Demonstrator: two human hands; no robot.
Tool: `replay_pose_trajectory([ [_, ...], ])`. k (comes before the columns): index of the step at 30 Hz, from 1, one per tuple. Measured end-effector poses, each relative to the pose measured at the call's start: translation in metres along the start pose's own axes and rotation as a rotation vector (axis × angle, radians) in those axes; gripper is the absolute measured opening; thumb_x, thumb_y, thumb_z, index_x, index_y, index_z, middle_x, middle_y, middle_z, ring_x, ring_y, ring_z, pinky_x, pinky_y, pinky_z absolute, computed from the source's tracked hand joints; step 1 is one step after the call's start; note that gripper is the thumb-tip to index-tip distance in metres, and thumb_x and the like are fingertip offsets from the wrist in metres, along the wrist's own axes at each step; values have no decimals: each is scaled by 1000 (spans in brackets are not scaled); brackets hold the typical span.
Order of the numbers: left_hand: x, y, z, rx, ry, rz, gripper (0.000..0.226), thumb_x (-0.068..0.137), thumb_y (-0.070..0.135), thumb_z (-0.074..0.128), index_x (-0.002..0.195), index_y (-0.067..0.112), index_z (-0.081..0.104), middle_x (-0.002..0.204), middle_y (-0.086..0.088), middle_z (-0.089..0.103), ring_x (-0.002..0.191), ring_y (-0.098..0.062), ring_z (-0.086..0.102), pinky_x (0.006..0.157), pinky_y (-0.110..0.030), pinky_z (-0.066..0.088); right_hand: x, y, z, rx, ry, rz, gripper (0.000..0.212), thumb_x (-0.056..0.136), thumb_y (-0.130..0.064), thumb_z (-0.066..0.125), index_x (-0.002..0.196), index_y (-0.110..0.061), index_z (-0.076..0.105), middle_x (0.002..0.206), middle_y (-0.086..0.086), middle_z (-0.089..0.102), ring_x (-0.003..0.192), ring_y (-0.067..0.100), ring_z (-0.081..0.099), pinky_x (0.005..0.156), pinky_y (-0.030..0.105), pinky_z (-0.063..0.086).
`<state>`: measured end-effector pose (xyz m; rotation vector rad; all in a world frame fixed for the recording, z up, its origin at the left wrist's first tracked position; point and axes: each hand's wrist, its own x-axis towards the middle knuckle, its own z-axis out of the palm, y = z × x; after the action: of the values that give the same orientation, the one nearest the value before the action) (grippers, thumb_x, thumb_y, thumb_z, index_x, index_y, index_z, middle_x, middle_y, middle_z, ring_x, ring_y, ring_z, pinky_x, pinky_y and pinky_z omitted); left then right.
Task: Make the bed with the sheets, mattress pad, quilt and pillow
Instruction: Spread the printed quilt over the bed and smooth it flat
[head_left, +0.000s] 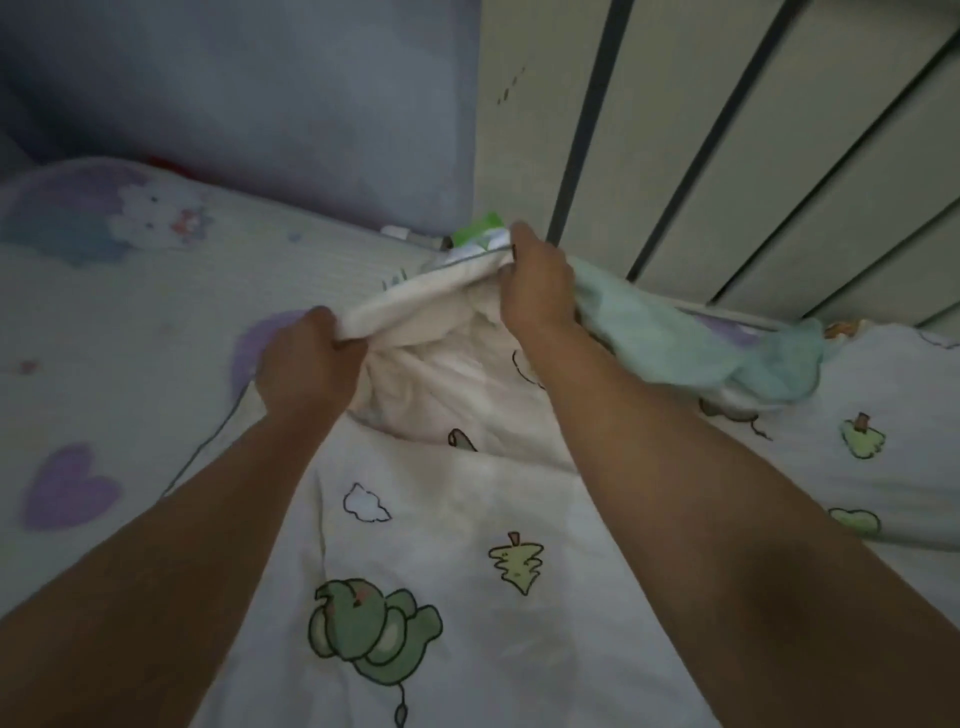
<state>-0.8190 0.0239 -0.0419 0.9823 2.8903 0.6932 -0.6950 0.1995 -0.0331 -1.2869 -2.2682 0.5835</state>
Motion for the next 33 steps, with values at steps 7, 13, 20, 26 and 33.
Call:
replay_pose_trajectory([
  [7,33,-48,7,-461,-55,-366,47,77,29,57,116,9,40,116,-24,56,98,-39,63,84,-51,54,28,-39,37,340,-457,-204,59,92,-2,47,145,-20,26,145,10,40,129,25,43,105,28,32],
  [13,-10,-61,48,-273,-329,-76,89,84,16,65,151,12,7,146,-16,37,129,-33,42,100,-42,37,-20,37,39,-71,-252,-111,45,88,1,42,127,-16,55,118,12,60,108,29,56,87,33,44],
  [20,-29,-54,78,353,-618,269,84,89,42,54,149,32,-3,149,-1,35,139,-22,27,115,-47,12,-50,105,38,-484,-352,129,46,92,-39,48,129,-14,44,123,13,54,114,32,49,93,40,39],
  [26,-51,-56,82,484,-872,216,50,88,45,48,133,25,36,133,-5,50,118,-28,52,94,-36,43,-58,117,56,-481,-596,102,58,86,-39,59,139,-22,40,130,10,45,122,30,43,100,42,37],
  [33,-32,-29,66,402,-622,122,33,87,41,47,111,20,55,111,-8,60,101,-28,57,81,-34,42,-48,119,55,-459,-404,26,34,91,-25,51,122,-14,56,125,11,53,113,31,50,92,38,43],
])
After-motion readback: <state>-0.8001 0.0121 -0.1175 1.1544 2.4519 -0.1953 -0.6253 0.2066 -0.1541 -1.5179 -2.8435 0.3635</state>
